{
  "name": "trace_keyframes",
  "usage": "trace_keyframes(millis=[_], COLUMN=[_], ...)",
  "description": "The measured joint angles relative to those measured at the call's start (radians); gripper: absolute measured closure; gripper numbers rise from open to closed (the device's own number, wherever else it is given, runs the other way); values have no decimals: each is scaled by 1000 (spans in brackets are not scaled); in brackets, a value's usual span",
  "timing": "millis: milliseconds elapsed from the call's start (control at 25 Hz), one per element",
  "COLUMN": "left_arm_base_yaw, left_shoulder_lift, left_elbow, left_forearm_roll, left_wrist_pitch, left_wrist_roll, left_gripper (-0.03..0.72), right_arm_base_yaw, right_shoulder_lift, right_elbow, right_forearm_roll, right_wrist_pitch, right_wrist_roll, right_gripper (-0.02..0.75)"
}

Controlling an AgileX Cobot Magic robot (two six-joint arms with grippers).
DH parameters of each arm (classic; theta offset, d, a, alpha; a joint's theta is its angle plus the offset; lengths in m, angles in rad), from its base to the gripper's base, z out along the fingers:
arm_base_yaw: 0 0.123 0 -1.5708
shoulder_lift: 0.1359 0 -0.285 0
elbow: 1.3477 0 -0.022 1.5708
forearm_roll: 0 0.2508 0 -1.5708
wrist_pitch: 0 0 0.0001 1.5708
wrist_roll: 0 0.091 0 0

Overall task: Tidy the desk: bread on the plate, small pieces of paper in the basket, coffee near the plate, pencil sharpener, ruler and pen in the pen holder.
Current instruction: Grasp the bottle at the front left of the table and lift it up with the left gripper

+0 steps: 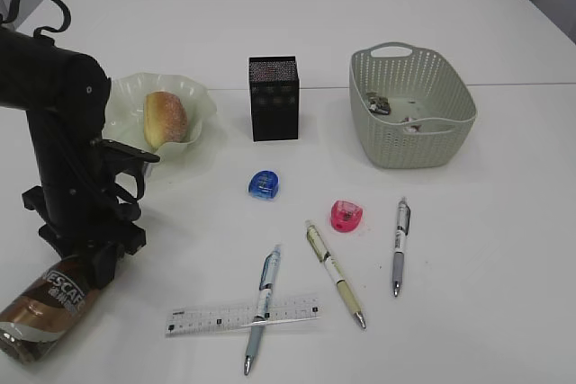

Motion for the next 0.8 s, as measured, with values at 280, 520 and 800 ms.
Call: trace_keyframes(millis=[280, 520, 800], left_arm_base_yaw=[0, 0, 0], left_shoulder_lift=[-38, -154, -396], left_elbow=[0, 2, 119], left_forearm_roll=[-6, -39, -95], left_wrist_pitch=[3, 5, -146], left_wrist_roll=[-1, -1, -2], left_gripper=[435, 437, 437], right_arm_base_yaw=[0, 0, 0], right_shoulder_lift=[0, 0, 0], right_elbow=[0, 0, 0], right_forearm_roll=[0, 0, 0], right_wrist_pitch=[0, 0, 0], right_wrist_roll=[0, 0, 0], right_gripper=[286, 286, 287])
